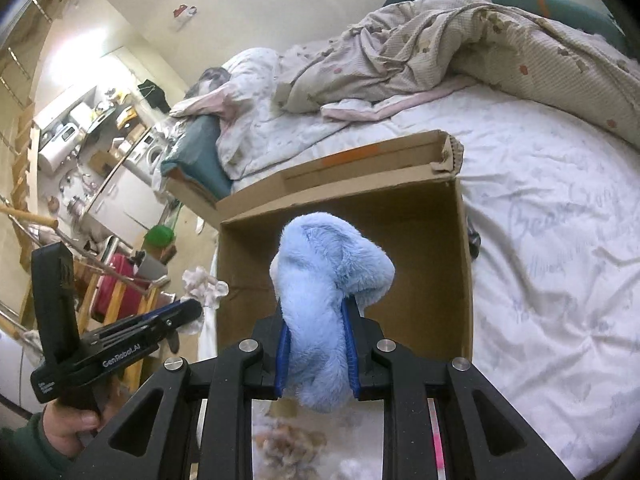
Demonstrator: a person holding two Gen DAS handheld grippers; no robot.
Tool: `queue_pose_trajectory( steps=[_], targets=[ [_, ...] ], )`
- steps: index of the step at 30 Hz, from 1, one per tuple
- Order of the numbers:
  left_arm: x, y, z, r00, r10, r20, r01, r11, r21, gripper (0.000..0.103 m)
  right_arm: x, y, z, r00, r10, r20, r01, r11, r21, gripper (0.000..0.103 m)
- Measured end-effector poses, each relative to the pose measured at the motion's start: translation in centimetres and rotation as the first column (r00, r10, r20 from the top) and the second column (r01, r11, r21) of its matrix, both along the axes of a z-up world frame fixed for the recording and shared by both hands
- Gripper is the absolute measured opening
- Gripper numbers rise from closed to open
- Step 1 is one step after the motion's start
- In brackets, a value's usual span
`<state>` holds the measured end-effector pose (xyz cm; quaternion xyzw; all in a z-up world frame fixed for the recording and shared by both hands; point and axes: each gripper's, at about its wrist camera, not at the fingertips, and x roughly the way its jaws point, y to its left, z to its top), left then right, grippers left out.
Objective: Organize soft objects
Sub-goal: 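Carry both held scrunchies up and over into the cardboard box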
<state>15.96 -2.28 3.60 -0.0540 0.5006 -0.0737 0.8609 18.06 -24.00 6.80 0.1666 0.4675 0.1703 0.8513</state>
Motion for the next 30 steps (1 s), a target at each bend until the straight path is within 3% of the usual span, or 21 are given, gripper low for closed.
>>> queue_pose_trajectory(
  steps=[5, 14, 21, 30],
  targets=[
    [1.1, -0.1, -2.5, 1.000, 0.000, -0.030, -0.001, 1.000, -0.021, 0.014, 0.9, 0.4, -3.2, 0.999, -0.006, -0.046, 0.006, 1.000, 0.013, 0.024],
    [1.6, -1.1, -6.1, 0.996, -0.037, -0.075, 0.040, 0.999, 0.033, 0.015, 2.3, 1.4, -6.1, 0.996, 0.011, -0.093, -0.013, 1.000, -0.018, 0.025],
    [1.9, -1.5, -6.8, 0.996, -0.060, -0.070, 0.065, 0.994, 0.084, 0.015, 3.1, 2.9, -8.2, 0.988, 0.025, -0.155, -0.039, 0.995, -0.089, 0.026],
    [2.2, -1.9, -7.1, 0.995, -0.058, -0.078, 0.065, 0.994, 0.086, 0.017, 3.3, 3.3, -9.5, 0.980, 0.032, -0.197, -0.058, 0.990, -0.127, 0.027]
  ],
)
